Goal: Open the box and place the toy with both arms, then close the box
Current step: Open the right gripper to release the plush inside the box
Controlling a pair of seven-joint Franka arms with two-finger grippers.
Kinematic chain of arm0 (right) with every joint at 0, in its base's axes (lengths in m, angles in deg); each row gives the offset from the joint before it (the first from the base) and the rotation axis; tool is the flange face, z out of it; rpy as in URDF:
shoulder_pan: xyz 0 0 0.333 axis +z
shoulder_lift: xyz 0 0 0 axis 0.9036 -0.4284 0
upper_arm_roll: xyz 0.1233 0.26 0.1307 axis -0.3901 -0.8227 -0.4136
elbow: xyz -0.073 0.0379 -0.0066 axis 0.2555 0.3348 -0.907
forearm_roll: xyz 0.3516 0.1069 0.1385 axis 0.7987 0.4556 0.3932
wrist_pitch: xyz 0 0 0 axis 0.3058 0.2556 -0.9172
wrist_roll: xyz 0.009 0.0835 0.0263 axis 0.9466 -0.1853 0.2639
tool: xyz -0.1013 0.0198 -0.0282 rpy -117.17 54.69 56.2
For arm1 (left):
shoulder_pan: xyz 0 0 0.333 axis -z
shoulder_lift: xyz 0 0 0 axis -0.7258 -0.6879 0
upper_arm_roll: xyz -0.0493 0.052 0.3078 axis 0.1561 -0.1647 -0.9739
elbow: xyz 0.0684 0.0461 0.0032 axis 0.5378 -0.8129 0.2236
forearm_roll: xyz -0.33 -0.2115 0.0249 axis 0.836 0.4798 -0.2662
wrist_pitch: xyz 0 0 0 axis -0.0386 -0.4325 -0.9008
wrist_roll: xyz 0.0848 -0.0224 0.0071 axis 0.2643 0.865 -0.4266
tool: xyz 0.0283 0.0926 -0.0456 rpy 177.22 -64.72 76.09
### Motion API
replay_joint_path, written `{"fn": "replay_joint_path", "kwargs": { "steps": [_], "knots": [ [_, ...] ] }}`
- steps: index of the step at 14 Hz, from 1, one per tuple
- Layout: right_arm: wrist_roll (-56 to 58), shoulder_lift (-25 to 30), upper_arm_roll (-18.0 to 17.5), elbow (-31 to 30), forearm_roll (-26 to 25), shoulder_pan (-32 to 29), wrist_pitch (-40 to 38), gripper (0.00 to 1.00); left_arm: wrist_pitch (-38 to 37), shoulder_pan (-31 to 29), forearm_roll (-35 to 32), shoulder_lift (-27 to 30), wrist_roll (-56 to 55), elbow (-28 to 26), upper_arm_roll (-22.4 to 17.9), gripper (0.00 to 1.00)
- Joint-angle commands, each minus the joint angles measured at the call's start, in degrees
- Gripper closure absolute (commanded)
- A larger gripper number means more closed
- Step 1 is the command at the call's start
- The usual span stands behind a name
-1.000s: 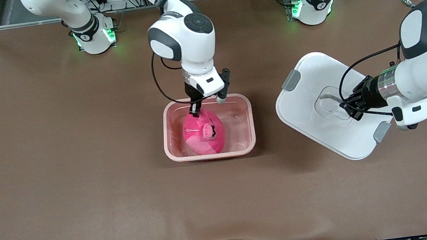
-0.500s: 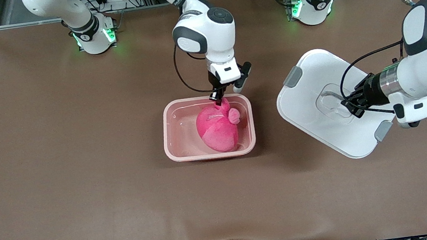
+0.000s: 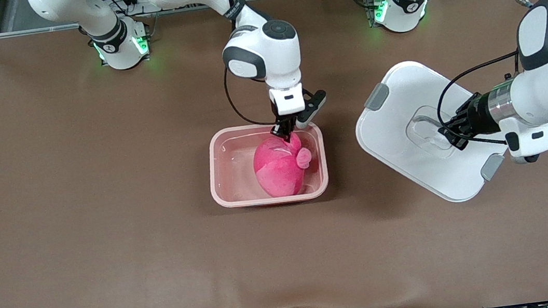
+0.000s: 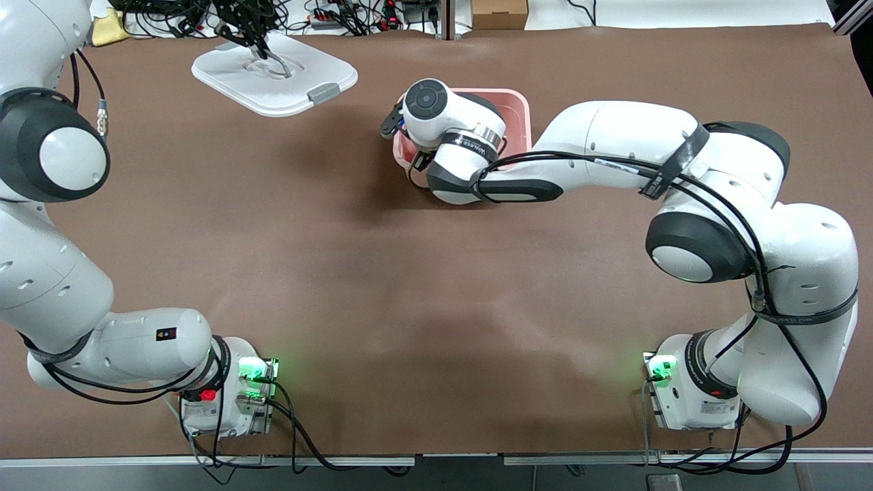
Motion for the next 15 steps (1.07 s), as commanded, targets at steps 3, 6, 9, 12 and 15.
{"fn": "replay_joint_path", "kwargs": {
  "steps": [3,6,9,12,15],
  "knots": [
    [-0.94,-2.24,-0.44,0.34,4.24,-3.02,2.75,1.00,-1.53,-2.24,2.58,1.68,3.61,-0.71,0.23,1.00],
    [-1.11,-2.85,-0.44,0.25,4.51,-3.11,2.66,1.00,-1.45,-2.24,2.67,1.68,3.61,-0.71,0.23,1.00],
    [-0.94,-2.76,-0.44,0.52,4.95,-3.11,2.40,0.00,-1.53,-2.15,2.67,1.68,3.61,-0.71,0.23,1.00],
    [-1.02,-2.50,-0.44,0.95,4.86,-2.50,2.40,0.00,-1.45,-2.06,2.67,1.68,3.35,-0.71,0.23,1.00],
    [-0.76,-1.10,-0.53,1.13,4.95,-3.02,2.23,0.00,-1.44,-2.06,2.67,1.68,3.00,-0.62,0.23,1.00]
  ]
}}
